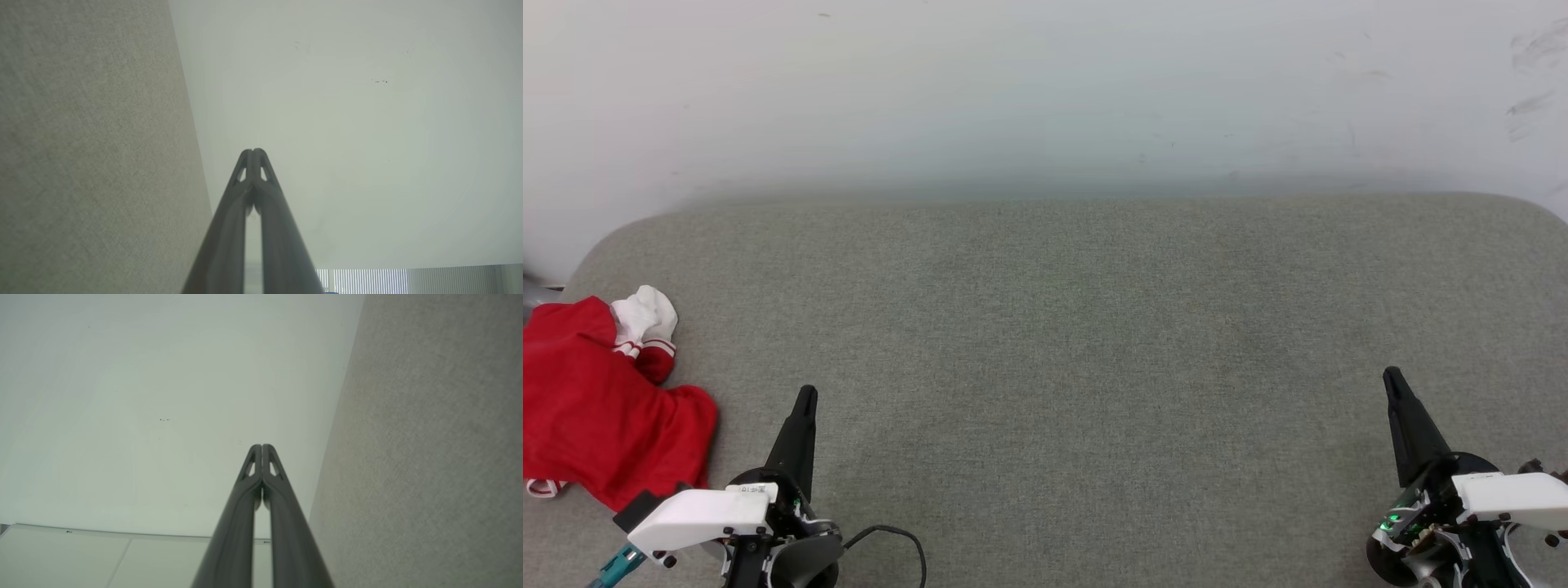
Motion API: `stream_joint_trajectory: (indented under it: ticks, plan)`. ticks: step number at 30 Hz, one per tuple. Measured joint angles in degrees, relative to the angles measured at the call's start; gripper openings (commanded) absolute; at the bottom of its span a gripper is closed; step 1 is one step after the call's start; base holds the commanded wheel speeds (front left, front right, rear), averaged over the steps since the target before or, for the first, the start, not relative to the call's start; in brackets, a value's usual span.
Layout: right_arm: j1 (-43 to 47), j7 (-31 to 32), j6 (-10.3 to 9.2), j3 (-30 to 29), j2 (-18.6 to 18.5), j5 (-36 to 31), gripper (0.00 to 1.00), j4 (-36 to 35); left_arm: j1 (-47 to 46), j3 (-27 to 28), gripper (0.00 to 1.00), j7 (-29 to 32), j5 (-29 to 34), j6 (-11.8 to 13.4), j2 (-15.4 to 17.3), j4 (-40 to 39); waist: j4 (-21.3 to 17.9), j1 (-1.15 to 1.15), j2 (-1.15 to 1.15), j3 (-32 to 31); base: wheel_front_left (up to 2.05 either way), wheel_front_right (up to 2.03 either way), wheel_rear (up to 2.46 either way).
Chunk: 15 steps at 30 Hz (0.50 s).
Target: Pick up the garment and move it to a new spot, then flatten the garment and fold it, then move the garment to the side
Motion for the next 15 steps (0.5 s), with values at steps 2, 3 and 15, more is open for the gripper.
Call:
stream_joint_trajectory:
  ticks: [2,3,15]
  plan:
    - [0.0,0.0,0.0,0.0,0.0,0.0,0.0,0.0,0.0,0.02,0.0,0.0,0.0,0.0,0.0,0.0,0.0,0.0,0.0,0.0,0.0,0.0,0.0]
    - [0.0,0.0,0.0,0.0,0.0,0.0,0.0,0.0,0.0,0.02,0.0,0.0,0.0,0.01,0.0,0.0,0.0,0.0,0.0,0.0,0.0,0.0,0.0]
    - [0.0,0.0,0.0,0.0,0.0,0.0,0.0,0.0,0.0,0.01,0.0,0.0,0.0,0.01,0.0,0.0,0.0,0.0,0.0,0.0,0.0,0.0,0.0]
